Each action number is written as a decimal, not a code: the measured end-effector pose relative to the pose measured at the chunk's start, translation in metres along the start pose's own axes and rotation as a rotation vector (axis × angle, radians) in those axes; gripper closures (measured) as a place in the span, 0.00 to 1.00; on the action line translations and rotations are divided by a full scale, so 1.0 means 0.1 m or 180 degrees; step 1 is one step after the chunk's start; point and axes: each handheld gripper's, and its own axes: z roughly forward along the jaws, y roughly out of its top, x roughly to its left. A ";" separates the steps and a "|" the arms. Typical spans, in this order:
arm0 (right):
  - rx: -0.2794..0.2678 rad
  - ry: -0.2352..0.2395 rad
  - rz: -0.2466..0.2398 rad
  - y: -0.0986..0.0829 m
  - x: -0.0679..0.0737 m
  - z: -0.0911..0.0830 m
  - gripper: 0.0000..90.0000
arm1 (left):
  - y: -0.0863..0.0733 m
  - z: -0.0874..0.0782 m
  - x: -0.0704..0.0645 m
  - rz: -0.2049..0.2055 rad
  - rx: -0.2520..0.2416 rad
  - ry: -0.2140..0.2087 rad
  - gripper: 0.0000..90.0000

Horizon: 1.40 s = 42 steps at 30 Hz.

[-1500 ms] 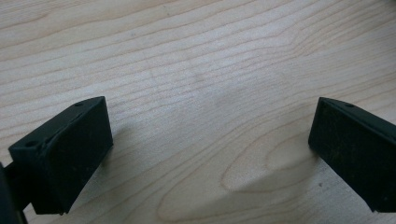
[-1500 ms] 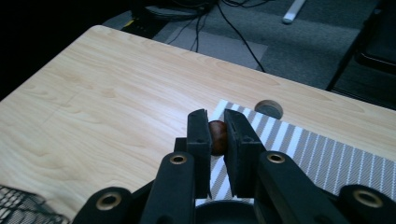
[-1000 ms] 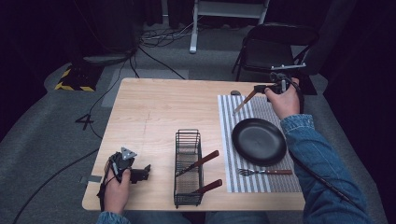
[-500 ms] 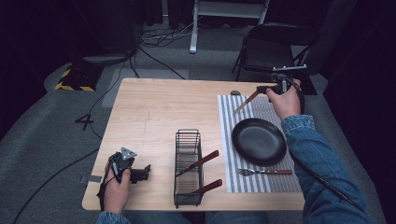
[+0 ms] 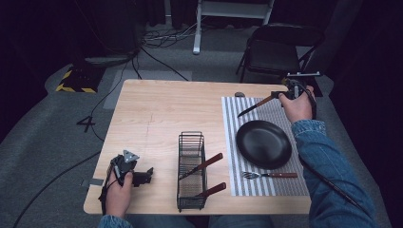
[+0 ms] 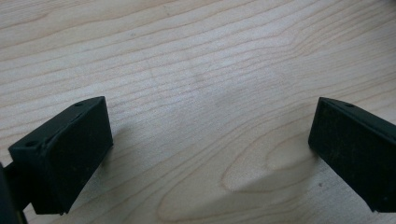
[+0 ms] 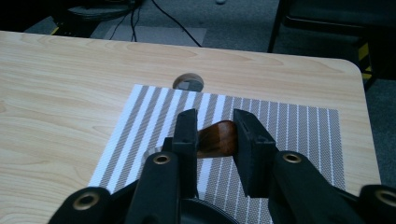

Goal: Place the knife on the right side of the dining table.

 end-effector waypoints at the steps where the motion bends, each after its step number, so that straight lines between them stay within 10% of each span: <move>1: 0.0000 0.0000 0.0000 0.00 0.00 0.00 0.79 | 0.00 0.00 0.00 0.0000 0.0000 0.0000 0.00; 19: 0.0118 -0.0297 -0.0008 -0.15 -0.16 0.15 0.68 | 0.00 0.00 0.00 -0.0003 0.0002 -0.0002 0.00; 42: 0.0323 -0.0467 0.0351 -0.40 -0.43 0.40 0.59 | 0.00 0.00 0.00 -0.0004 0.0001 -0.0001 0.00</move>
